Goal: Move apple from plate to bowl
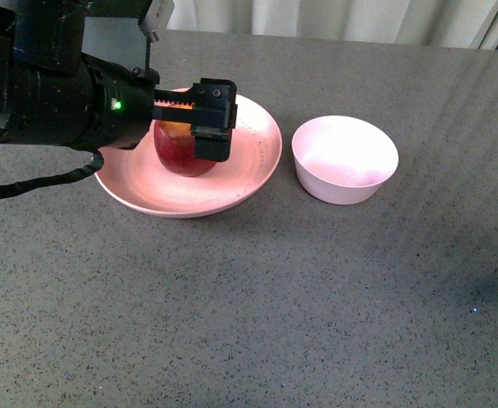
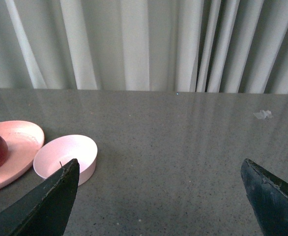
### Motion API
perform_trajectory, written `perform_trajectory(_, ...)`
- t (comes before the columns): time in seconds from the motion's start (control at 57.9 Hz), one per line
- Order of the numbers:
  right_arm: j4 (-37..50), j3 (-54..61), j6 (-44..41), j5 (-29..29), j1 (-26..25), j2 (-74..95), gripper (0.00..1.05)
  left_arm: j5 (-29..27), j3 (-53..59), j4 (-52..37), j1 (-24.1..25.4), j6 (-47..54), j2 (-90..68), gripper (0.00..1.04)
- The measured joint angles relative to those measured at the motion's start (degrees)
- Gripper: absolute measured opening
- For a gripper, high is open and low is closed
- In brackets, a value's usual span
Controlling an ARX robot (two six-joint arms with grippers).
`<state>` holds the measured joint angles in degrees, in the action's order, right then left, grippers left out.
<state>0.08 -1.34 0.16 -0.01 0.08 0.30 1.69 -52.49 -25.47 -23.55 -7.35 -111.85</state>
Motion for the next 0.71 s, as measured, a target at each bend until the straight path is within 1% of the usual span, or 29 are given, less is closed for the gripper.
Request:
perform_trajectory(0.156,0.00,0.00,0.00,0.00,0.00,0.00,0.96,-0.79,-1.99,0.48,-0.20,-0.11,-2.34,0.96)
perform_trajectory(0.363,0.00,0.00,-0.02,0.00,0.00,0.02,0.96,-2.12,-4.90,1.53,0.74,-0.96,-4.50,0.96)
perform_trajectory(0.708,0.00,0.00,0.00,0.00,0.00,0.00,0.96,-2.45,-7.80,4.39,0.50,-1.03,-7.43,0.96)
